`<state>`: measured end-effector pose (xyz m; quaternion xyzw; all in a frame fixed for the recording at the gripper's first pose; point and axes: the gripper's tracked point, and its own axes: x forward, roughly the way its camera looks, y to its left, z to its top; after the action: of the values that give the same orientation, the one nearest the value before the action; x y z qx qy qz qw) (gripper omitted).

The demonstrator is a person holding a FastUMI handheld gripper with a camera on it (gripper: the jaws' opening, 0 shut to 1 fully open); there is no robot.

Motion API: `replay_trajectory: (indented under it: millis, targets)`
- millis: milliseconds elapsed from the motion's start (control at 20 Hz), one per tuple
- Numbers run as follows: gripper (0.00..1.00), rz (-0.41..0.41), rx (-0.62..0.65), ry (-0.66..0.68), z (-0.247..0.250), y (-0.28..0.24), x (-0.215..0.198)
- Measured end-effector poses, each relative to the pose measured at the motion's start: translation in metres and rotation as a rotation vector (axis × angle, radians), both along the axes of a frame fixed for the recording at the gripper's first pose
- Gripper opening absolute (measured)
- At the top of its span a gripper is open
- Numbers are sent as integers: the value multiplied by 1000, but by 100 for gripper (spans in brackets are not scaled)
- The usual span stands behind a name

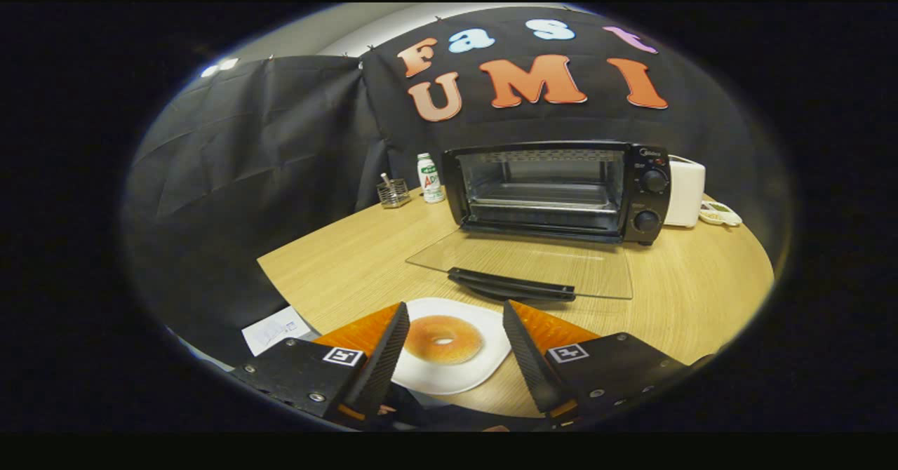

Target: Open the toaster oven, put the food inside, and close the toaster oven door.

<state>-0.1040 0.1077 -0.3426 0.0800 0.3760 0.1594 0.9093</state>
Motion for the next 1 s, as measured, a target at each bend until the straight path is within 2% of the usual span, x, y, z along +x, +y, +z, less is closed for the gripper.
replay_trajectory:
  millis: [250,450,650,750,1000]
  targets:
    - [86,50,-55,36,-20,13,-15]
    - [86,27,-115,90,-44,10,-19]
    - [86,4,-111,97,-50,14,-21]
    - [79,-15,-90,111,-49,11,-21]
    - [47,-66,31,139,-35,18,-19]
